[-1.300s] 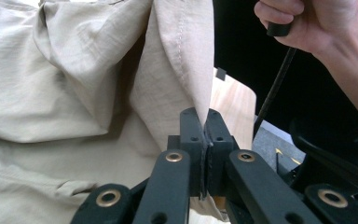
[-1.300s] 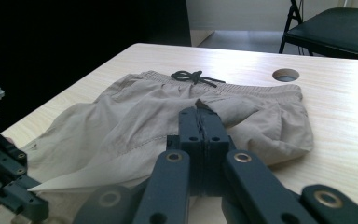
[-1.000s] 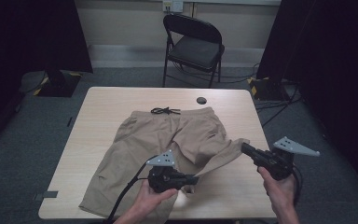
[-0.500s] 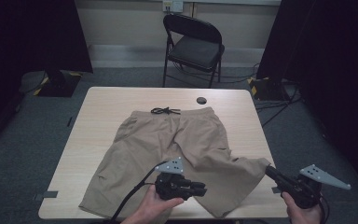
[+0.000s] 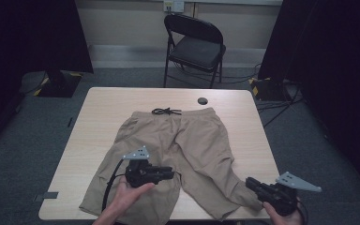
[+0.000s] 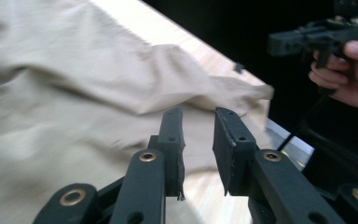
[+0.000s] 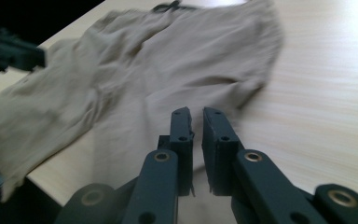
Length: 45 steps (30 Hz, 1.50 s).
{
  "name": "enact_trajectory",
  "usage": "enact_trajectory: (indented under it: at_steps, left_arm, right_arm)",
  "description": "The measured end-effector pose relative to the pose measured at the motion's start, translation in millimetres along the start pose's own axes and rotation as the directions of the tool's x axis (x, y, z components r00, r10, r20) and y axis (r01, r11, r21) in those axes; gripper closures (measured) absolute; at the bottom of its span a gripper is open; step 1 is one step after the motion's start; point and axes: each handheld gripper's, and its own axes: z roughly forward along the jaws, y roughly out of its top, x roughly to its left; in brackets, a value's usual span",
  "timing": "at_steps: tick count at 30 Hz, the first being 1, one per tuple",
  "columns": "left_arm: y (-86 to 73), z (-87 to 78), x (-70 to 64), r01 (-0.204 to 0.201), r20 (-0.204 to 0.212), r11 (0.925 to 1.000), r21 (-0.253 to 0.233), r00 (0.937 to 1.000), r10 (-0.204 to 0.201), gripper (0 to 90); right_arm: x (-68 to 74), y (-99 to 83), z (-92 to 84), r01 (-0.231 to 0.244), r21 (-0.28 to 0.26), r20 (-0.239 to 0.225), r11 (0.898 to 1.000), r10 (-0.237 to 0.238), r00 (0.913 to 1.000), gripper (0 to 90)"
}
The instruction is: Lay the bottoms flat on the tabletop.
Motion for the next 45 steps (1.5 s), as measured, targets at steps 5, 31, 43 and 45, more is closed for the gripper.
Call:
enact_trajectory:
  at_steps: [5, 31, 43, 45]
  left_arm:
    - [-8.3, 14.1, 0.8, -0.003, -0.006, 0.9991, 0.043, 1.0000, 0.003, 72.2]
    - [-17.2, 42.4, 1.1, 0.013, -0.005, 0.9926, 0.120, 0.9999, -0.013, 65.8]
    - [-21.5, 91.5, -35.8, -0.032, 0.116, 0.9826, 0.183, 0.9932, 0.011, 63.6]
    - [-24.0, 100.9, -42.9, -0.044, 0.135, 0.9790, 0.199, 0.9907, 0.018, 63.0]
  right_arm:
    - [16.5, -9.9, 41.6, 0.022, 0.101, -0.099, 0.995, -0.012, 0.9950, 84.1]
    - [58.3, -42.8, 87.7, 0.145, 0.282, -0.261, 0.948, -0.069, 0.9629, 74.4]
    - [-8.0, -13.0, 48.9, 0.006, 0.170, -0.074, 0.985, 0.007, 0.9972, 50.9]
    - [-6.9, -18.7, 53.1, 0.010, 0.192, -0.080, 0.981, 0.005, 0.9968, 46.9]
